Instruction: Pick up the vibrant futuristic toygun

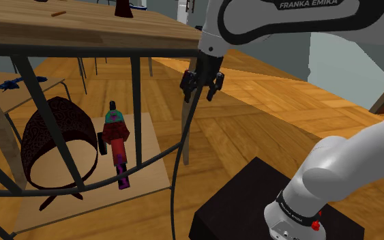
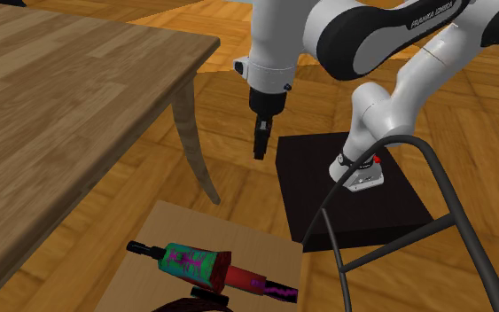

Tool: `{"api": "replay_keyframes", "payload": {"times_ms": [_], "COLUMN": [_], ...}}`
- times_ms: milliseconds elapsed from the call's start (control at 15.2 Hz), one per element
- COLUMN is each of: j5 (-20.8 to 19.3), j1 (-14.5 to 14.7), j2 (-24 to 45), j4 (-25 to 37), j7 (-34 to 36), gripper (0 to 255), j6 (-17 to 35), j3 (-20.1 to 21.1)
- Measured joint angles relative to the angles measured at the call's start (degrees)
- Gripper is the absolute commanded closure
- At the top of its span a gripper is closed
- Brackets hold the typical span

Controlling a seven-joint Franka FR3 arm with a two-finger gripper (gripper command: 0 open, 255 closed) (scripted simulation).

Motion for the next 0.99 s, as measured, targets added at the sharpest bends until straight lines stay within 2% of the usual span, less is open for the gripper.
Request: {"api": "replay_keyframes", "payload": {"times_ms": [462, 792, 990], "j5": [-2.81, -7.76, -11.54], "j1": [0.14, 1.4, 3.2], "j2": [14.49, 26.29, 33.81], "j4": [10.64, 21.06, 28.2], "j7": [9.99, 18.38, 23.29], "gripper": [0, 0, 0], "j6": [3.49, 3.78, 3.11], "j3": [6.79, 10.78, 12.24]}}
